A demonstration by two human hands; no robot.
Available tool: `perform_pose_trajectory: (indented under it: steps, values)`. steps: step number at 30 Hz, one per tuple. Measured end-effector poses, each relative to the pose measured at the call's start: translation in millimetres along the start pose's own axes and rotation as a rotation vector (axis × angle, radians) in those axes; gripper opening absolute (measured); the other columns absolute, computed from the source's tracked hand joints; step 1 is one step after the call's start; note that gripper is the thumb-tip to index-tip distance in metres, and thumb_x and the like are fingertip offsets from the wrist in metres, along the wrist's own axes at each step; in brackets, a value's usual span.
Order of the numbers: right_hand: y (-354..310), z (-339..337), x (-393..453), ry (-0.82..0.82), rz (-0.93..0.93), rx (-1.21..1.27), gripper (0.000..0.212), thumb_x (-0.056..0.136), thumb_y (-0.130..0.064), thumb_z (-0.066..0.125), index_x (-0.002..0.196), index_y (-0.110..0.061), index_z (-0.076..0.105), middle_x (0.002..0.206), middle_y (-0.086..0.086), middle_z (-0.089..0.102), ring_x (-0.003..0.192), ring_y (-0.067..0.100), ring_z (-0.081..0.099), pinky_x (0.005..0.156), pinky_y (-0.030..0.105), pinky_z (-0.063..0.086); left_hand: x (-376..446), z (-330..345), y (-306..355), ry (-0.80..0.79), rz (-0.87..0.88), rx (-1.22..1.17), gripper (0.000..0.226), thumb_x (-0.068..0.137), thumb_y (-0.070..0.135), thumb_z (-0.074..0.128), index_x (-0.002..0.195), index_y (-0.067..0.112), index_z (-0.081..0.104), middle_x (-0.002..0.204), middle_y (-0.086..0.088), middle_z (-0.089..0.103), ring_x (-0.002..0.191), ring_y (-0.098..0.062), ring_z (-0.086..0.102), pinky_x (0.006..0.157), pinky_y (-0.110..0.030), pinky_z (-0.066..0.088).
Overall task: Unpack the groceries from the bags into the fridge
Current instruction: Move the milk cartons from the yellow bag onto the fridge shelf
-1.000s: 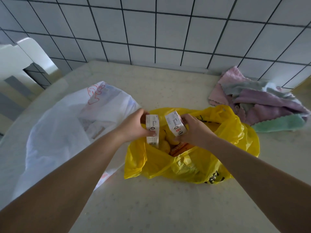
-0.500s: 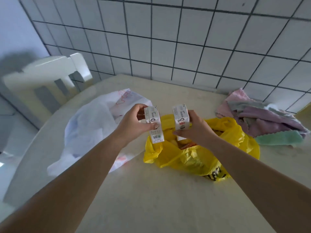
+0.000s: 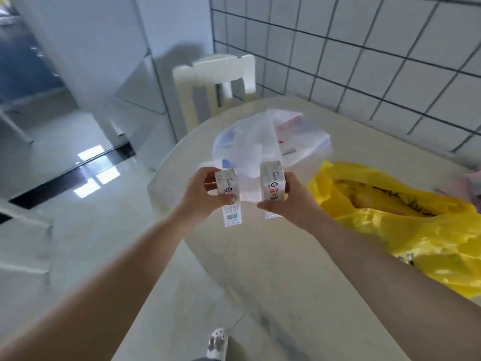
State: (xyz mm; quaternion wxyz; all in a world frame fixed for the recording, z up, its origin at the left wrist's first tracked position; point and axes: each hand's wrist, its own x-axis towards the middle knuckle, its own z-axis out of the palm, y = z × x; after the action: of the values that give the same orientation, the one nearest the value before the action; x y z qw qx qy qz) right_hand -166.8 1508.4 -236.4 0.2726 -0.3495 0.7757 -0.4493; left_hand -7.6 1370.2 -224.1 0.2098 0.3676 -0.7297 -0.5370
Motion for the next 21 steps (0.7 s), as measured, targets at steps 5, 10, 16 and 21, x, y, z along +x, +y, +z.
perform_pose_trajectory:
  steps: [5, 10, 16, 21]
  values:
    - [-30, 62, 13, -0.139, -0.069, 0.0, 0.057, 0.067, -0.023, 0.083, 0.11, -0.026, 0.047, 0.096, -0.015, 0.06, 0.093, 0.001, 0.059, 0.072, 0.017, 0.046, -23, -64, -24, 0.129, -0.067, -0.029, 0.055, 0.067, 0.002, 0.08, 0.112, 0.018, 0.052, 0.1, 0.007, 0.062, 0.087, 0.002, 0.059, 0.064, -0.011, 0.047]
    - [-60, 141, 35, -0.282, -0.112, -0.029, 0.057, 0.065, -0.024, 0.084, 0.111, -0.021, 0.05, 0.098, -0.009, 0.064, 0.09, 0.002, 0.062, 0.072, 0.018, 0.049, -33, -136, -58, 0.253, -0.11, -0.041, 0.054, 0.067, 0.005, 0.082, 0.109, 0.022, 0.054, 0.1, 0.008, 0.065, 0.091, -0.002, 0.064, 0.068, -0.018, 0.051]
    - [-124, 249, 67, -0.359, -0.162, -0.02, 0.051, 0.069, -0.019, 0.082, 0.109, -0.019, 0.05, 0.09, -0.013, 0.058, 0.08, -0.005, 0.057, 0.059, 0.007, 0.043, -34, -253, -95, 0.323, -0.105, -0.066, 0.052, 0.067, 0.006, 0.082, 0.11, 0.019, 0.056, 0.101, 0.006, 0.067, 0.091, 0.0, 0.063, 0.068, -0.012, 0.048]
    - [-184, 349, 100, -0.389, -0.204, -0.014, 0.055, 0.069, -0.02, 0.082, 0.114, -0.014, 0.051, 0.091, -0.012, 0.058, 0.081, -0.001, 0.058, 0.057, 0.007, 0.044, -15, -360, -123, 0.393, -0.082, -0.105, 0.051, 0.066, 0.004, 0.082, 0.11, 0.017, 0.059, 0.1, 0.007, 0.067, 0.094, -0.003, 0.063, 0.071, -0.017, 0.049]
